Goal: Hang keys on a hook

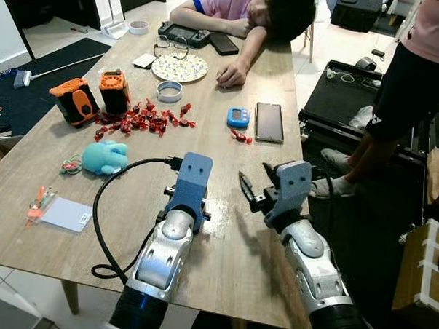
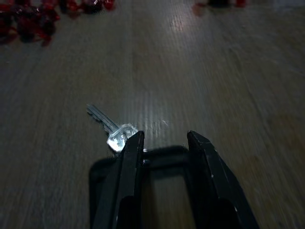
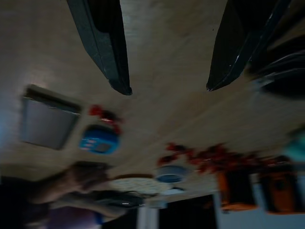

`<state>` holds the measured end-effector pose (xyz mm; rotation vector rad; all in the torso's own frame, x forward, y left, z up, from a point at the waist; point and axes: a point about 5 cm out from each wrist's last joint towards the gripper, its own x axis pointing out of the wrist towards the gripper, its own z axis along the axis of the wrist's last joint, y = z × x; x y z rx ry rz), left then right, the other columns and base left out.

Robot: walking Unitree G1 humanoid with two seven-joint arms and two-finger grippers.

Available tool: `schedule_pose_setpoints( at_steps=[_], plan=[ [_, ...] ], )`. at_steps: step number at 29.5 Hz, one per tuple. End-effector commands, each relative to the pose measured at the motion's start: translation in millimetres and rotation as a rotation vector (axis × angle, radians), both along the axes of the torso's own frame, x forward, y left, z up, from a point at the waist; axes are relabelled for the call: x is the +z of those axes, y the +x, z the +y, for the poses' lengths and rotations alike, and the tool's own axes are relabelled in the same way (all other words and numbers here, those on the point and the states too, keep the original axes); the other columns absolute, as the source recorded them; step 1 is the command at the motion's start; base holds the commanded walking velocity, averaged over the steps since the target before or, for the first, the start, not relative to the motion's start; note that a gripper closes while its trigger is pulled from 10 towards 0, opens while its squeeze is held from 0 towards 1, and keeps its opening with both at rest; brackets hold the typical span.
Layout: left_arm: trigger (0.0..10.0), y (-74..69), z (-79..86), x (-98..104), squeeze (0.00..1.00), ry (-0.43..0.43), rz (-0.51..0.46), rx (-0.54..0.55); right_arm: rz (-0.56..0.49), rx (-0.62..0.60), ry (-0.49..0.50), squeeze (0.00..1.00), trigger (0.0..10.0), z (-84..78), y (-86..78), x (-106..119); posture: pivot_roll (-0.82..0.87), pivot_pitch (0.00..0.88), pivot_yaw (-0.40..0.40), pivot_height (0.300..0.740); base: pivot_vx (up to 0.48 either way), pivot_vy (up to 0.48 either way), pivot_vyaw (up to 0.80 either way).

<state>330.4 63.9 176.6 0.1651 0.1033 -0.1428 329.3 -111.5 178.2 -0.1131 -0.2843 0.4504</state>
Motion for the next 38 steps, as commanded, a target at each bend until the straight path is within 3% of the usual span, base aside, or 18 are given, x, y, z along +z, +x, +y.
schedule_pose_setpoints(
  at_steps=[1, 13, 21, 28, 35, 38],
  plan=[
    [10.0, 2.1, -0.9, -2.0, 0.0, -0.011, 0.0, 0.01, 0.041, 0.036, 0.015, 0.0, 10.0, 1.7, -4.8, -6.1, 0.05, 0.268, 0.023, 0.74, 0.0, 0.0, 0.0],
    [10.0, 6.8, -1.9, -3.3, 0.0, -0.009, -0.011, 0.03, 0.102, 0.084, 0.027, 0.0, 10.0, 5.5, -9.5, -17.0, 0.05, 0.277, 0.024, 0.74, 0.0, 0.0, 0.0],
    [10.0, 8.3, 23.4, 1.0, 0.0, -0.007, -0.026, 0.099, 0.114, 0.104, 0.032, 0.0, 10.0, 7.2, -13.5, -17.7, 0.05, 0.276, 0.025, 0.74, 0.0, 0.0, 0.0],
    [9.7, 2.0, 35.2, 0.2, 0.0, -0.013, -0.025, 0.12, 0.121, 0.122, 0.036, 0.0, 10.0, 10.7, -14.1, -18.8, 0.07, 0.267, 0.019, 0.74, 0.0, 0.0, 0.0],
    [10.0, -20.0, 43.2, -5.3, 0.0, -0.078, 0.063, 0.028, 0.129, 0.146, 0.04, 0.0, 10.0, 12.4, -16.7, -18.3, 0.08, 0.264, 0.014, 0.74, 0.0, 0.0, 0.0],
    [10.0, -21.2, 44.0, -6.2, 0.0, -0.078, 0.067, 0.043, 0.132, 0.151, 0.038, 0.0, 10.0, 12.8, -17.2, -19.7, 0.09, 0.263, 0.012, 0.74, 0.0, 0.0, 0.0]
  ],
)
